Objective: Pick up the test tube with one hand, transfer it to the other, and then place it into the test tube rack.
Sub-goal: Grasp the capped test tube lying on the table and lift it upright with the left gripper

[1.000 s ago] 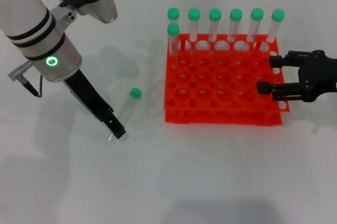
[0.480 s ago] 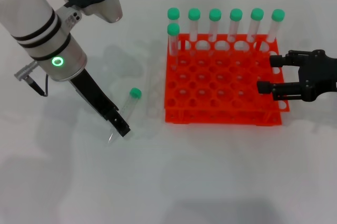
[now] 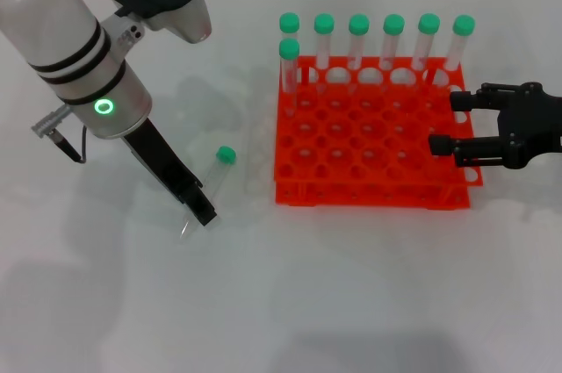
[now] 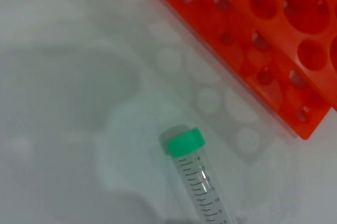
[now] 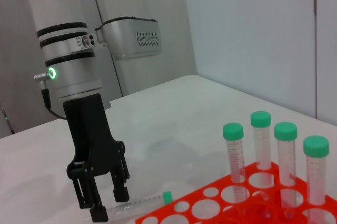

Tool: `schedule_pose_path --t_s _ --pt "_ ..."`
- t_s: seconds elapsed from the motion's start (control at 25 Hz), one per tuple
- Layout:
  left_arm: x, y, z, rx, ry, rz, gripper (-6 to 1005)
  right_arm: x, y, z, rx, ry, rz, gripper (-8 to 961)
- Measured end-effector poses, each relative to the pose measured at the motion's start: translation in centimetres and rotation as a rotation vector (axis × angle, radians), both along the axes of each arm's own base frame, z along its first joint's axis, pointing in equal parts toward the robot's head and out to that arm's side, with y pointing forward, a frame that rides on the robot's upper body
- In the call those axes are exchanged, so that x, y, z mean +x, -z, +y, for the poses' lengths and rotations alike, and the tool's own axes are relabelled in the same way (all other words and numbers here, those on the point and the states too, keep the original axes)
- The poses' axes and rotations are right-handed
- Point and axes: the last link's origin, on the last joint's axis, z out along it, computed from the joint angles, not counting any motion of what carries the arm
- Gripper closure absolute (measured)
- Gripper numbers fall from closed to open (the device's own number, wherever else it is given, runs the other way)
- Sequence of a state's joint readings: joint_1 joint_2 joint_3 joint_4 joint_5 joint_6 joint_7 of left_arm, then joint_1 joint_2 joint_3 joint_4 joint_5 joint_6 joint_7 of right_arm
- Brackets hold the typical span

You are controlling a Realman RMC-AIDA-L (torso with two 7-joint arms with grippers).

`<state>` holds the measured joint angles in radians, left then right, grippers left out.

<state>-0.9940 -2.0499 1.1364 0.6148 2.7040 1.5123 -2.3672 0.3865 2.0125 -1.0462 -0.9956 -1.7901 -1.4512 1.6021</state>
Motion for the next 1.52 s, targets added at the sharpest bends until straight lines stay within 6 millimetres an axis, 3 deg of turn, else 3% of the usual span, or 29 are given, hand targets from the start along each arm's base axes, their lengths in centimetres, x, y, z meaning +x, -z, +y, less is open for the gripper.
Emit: schedule_pose_path --t_s 0.2,0.76,1.52 --pt "-0.05 0.17 -0.12 -0.006 -0.003 0.0 358 0.0 0.0 0.01 0.001 -0.001 0.0 152" --pt "-0.07 0.45 -0.27 -0.011 -0.003 0.001 524 0.1 -0.03 -0.08 0.002 0.002 0.002 152" --pt "-0.55 0.32 -0.26 -0.006 -0.013 0.022 580 0.16 0.0 -0.08 0.008 -0.001 0.015 153"
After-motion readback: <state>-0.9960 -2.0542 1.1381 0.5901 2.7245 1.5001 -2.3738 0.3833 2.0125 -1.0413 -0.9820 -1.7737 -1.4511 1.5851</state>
